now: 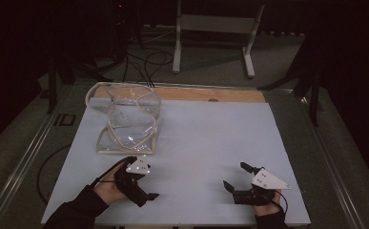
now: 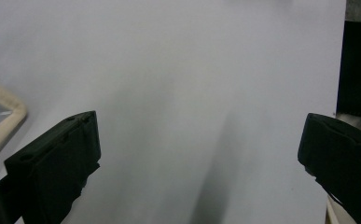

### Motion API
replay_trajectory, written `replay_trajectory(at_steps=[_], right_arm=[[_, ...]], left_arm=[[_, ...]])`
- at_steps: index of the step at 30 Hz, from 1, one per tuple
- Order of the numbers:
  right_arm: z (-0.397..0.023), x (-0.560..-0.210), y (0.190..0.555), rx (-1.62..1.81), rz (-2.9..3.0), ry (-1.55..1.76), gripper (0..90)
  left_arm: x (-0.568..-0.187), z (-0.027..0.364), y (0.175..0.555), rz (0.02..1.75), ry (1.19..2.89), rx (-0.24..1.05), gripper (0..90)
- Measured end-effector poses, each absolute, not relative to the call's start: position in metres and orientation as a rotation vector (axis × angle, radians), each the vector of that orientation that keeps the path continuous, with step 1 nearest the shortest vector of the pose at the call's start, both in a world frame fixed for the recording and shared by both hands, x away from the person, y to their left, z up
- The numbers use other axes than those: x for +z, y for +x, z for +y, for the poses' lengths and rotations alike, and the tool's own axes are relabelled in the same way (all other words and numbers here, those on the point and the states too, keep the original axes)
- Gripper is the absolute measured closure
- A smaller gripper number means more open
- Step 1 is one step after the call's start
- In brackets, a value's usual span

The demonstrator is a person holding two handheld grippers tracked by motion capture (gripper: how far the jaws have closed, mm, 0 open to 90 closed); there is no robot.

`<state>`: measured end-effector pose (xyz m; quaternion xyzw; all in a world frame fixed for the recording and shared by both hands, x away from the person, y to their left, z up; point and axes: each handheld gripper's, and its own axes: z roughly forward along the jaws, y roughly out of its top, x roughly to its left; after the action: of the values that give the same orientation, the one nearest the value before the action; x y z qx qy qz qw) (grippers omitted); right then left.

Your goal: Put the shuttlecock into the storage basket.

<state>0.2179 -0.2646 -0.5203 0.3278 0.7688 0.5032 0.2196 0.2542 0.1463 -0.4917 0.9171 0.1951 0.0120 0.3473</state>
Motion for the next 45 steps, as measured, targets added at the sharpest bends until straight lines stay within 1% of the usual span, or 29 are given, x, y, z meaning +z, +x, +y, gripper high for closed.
replay_trajectory(at_steps=[12, 17, 19, 30, 38, 42, 45], right_arm=[[-0.264, -0.521, 0.218, 1.389, 2.130, 0.909, 9.1], [-0.264, -0.521, 0.218, 1.388, 2.131, 0.912, 9.1], [-0.264, -0.521, 0.218, 1.385, 2.133, 0.910, 9.1], [-0.263, -0.522, 0.219, 1.384, 2.136, 0.911, 9.1], [-0.263, -0.522, 0.219, 1.382, 2.140, 0.908, 9.1], [-0.263, -0.522, 0.219, 1.379, 2.143, 0.907, 9.1], [-0.263, -0.522, 0.219, 1.378, 2.143, 0.906, 9.1]], left_arm=[[-0.497, 0.175, 0.247, 0.591, 2.315, 0.039, 0.0], [-0.498, 0.186, 0.242, 0.624, 2.258, 0.086, 0.0], [-0.499, 0.189, 0.241, 0.641, 2.245, 0.085, 0.0], [-0.511, 0.201, 0.231, 0.716, 2.222, 0.129, 0.0], [-0.513, 0.207, 0.226, 0.795, 2.166, 0.218, 0.0], [-0.515, 0.210, 0.224, 0.815, 2.169, 0.263, 0.0], [-0.517, 0.212, 0.222, 0.829, 2.142, 0.277, 0.0]])
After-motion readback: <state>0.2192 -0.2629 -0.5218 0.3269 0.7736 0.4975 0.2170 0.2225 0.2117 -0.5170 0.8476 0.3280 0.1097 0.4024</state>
